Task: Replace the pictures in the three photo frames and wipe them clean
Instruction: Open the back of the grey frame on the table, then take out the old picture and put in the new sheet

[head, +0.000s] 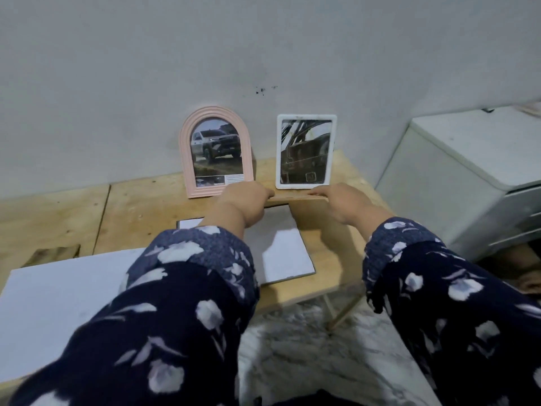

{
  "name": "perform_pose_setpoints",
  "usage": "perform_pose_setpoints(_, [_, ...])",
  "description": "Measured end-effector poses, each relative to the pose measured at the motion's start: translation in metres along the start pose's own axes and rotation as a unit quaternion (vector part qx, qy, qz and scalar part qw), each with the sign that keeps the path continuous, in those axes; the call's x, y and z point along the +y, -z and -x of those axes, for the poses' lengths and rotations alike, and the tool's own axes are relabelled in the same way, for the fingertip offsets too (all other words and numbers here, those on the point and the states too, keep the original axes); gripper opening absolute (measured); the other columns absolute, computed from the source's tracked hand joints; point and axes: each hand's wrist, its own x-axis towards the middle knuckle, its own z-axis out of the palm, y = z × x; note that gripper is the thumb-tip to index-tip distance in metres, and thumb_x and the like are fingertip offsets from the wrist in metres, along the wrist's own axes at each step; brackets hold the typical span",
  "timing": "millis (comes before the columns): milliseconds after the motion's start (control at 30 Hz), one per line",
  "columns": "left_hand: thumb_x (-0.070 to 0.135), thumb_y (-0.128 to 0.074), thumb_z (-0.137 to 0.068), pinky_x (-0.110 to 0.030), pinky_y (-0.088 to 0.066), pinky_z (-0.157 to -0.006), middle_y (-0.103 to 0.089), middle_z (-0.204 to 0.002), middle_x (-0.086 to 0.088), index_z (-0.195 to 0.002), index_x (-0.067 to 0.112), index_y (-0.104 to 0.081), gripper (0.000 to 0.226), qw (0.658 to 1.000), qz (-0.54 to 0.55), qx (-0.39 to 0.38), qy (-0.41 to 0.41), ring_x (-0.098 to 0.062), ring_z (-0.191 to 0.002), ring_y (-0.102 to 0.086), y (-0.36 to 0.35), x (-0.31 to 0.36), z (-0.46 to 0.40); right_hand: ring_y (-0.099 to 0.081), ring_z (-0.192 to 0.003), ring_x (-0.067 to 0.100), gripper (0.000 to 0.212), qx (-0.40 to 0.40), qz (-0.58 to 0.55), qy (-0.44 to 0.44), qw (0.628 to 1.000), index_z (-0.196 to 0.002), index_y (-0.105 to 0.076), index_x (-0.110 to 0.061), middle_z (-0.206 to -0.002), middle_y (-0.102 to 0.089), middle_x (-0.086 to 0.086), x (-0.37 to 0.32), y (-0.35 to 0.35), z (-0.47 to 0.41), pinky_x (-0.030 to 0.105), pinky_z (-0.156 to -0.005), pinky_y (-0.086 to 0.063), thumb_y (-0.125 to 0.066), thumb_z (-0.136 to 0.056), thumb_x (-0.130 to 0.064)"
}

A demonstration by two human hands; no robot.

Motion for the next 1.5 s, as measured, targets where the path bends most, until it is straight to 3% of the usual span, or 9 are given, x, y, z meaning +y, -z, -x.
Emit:
perform_pose_setpoints(167, [0.001,-0.044,-0.092,-0.036,-0.048,-0.089,-0.054,-0.136,-0.005,-0.142,0.028,-0.043,0.056,0.997,0.06,0.033,-0.034,-0.026,-0.117,-0.056,-0.01,0.068,-0.038,-0.052,-0.123,0.025,0.056,0.026,0.019,-0.02,0.999,-0.139,-0.048,-0.032,-0.14,-0.053,0.001,0.076,0.008,0.014,0.034,-0.101,-0.039,-0.04,-0.092,-0.002])
perform_pose_setpoints(467, [0.004,-0.043,-0.093,-0.044,-0.026,-0.114,-0.027,-0.156,0.0,-0.151,0.032,-0.024,0.066,0.99,0.135,-0.046,-0.006,-0.026,-0.139,-0.031,-0.061,0.178,-0.098,-0.041,-0.134,0.022,0.061,0.004,0.075,0.001,0.997,-0.143,-0.037,-0.037,-0.149,-0.042,-0.006,0.211,-0.027,0.011,0.035,-0.113,-0.028,-0.05,-0.091,-0.008])
perform_pose_setpoints(567, [0.01,-0.047,-0.091,-0.049,-0.018,-0.117,-0.016,-0.16,0.004,-0.152,0.032,-0.016,0.072,0.986,0.142,-0.087,-0.001,-0.023,-0.145,-0.017,-0.081,0.194,-0.101,-0.03,-0.141,0.024,0.059,-0.045,0.091,0.024,0.995,-0.147,-0.029,-0.033,-0.155,-0.031,-0.001,0.235,-0.042,0.006,0.039,-0.117,-0.023,-0.044,-0.094,-0.012])
perform_pose_setpoints(700, [0.031,-0.05,-0.095,-0.047,-0.012,-0.118,-0.001,-0.161,0.009,-0.153,0.032,-0.006,0.073,0.982,0.124,-0.143,-0.005,-0.019,-0.148,-0.003,-0.107,0.198,-0.101,-0.012,-0.147,0.024,0.078,-0.132,0.076,0.017,0.988,-0.151,-0.014,-0.033,-0.161,-0.01,0.0,0.246,-0.062,0.008,0.043,-0.118,-0.019,-0.046,-0.086,-0.005])
perform_pose_setpoints(867, [0.042,-0.046,-0.095,-0.047,-0.017,-0.117,0.0,-0.161,0.009,-0.153,0.03,-0.009,0.07,0.973,0.146,-0.175,0.011,-0.018,-0.148,0.0,-0.135,0.205,-0.102,0.001,-0.148,0.023,0.077,-0.191,0.077,-0.01,0.979,-0.152,-0.006,-0.032,-0.162,0.002,-0.002,0.241,-0.073,0.012,0.048,-0.12,-0.004,-0.041,-0.086,-0.011])
perform_pose_setpoints(1033, [0.04,-0.044,-0.096,-0.043,-0.024,-0.115,-0.016,-0.159,0.009,-0.15,0.03,-0.026,0.057,0.974,0.185,-0.125,0.034,-0.018,-0.146,-0.014,-0.134,0.205,-0.102,-0.024,-0.137,0.029,0.061,-0.116,0.073,-0.001,0.991,-0.144,-0.032,-0.022,-0.15,-0.028,0.008,0.234,-0.077,0.009,0.044,-0.113,-0.023,-0.042,-0.084,-0.011])
perform_pose_setpoints(1167, [0.032,-0.044,-0.097,-0.042,-0.026,-0.114,-0.024,-0.157,0.007,-0.145,0.029,-0.035,0.048,0.977,0.184,-0.083,0.067,-0.018,-0.143,-0.022,-0.131,0.183,-0.086,-0.03,-0.128,0.029,0.053,-0.076,0.119,0.027,0.99,-0.134,-0.041,-0.018,-0.138,-0.037,0.007,0.212,-0.077,0.002,0.046,-0.11,-0.022,-0.044,-0.082,-0.009])
perform_pose_setpoints(1400, [0.023,-0.04,-0.099,-0.047,-0.015,-0.118,-0.008,-0.161,0.006,-0.15,0.025,-0.024,0.053,0.96,0.147,-0.09,0.219,-0.018,-0.148,-0.007,-0.135,0.097,-0.028,-0.017,-0.142,0.025,0.06,-0.1,0.072,0.107,0.987,-0.147,-0.03,-0.021,-0.155,-0.023,0.003,0.118,-0.088,-0.017,0.045,-0.117,-0.011,-0.037,-0.089,-0.009])
perform_pose_setpoints(1500, [0.024,-0.038,-0.1,-0.047,-0.015,-0.118,-0.003,-0.161,0.007,-0.153,0.022,-0.016,0.057,0.937,0.161,-0.099,0.295,-0.018,-0.148,-0.003,-0.14,0.052,0.003,-0.008,-0.148,0.02,0.054,-0.119,0.03,0.143,0.982,-0.151,-0.021,-0.021,-0.16,-0.013,0.001,0.067,-0.099,-0.029,0.045,-0.119,-0.004,-0.034,-0.099,-0.021])
